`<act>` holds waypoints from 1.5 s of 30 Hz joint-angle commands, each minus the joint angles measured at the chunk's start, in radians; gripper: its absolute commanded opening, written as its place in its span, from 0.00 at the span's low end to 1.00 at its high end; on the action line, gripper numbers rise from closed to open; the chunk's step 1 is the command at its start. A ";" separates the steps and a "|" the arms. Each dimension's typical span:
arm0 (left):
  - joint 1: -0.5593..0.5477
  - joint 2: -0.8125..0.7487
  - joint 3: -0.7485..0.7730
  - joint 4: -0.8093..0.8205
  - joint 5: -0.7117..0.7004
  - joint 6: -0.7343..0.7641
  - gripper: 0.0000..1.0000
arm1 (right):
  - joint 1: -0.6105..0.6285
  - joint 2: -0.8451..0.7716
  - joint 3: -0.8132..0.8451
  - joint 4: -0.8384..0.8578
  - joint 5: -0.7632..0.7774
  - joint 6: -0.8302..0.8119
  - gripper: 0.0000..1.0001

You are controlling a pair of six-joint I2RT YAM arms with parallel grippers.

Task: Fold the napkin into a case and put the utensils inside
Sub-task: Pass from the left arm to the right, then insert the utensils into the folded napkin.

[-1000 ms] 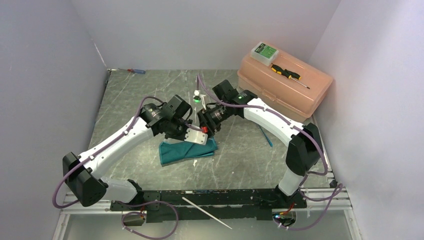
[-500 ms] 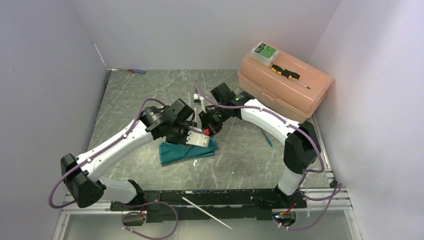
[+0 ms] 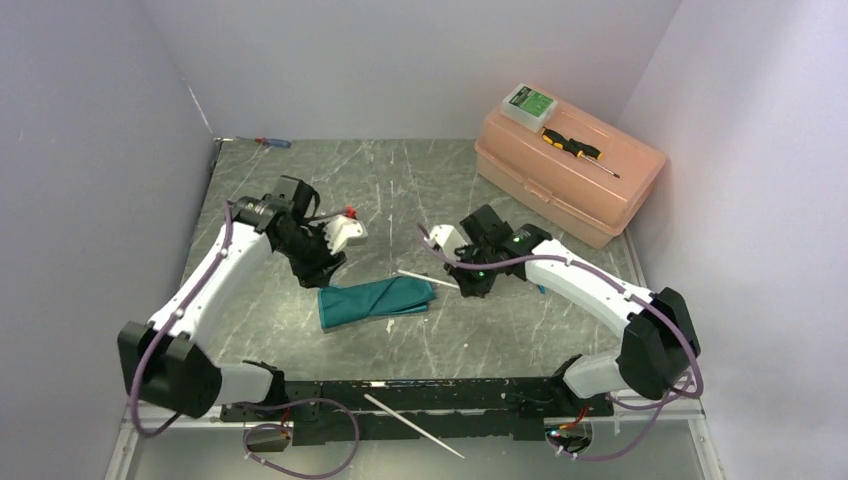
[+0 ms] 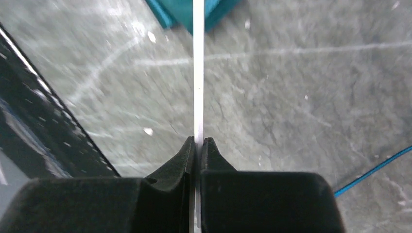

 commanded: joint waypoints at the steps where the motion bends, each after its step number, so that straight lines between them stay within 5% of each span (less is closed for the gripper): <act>1: 0.145 0.109 -0.061 0.048 0.217 -0.063 0.50 | 0.013 -0.091 -0.118 0.130 0.100 -0.173 0.00; 8: 0.214 0.283 -0.052 0.113 0.299 -0.098 0.38 | 0.061 -0.093 -0.099 0.155 0.215 -0.265 0.00; 21: 0.216 0.344 -0.178 0.256 0.198 -0.117 0.25 | 0.170 0.020 -0.036 0.051 0.194 -0.302 0.00; 45: 0.283 0.310 -0.217 0.186 0.154 -0.053 0.24 | 0.206 0.135 0.036 0.067 0.160 -0.391 0.00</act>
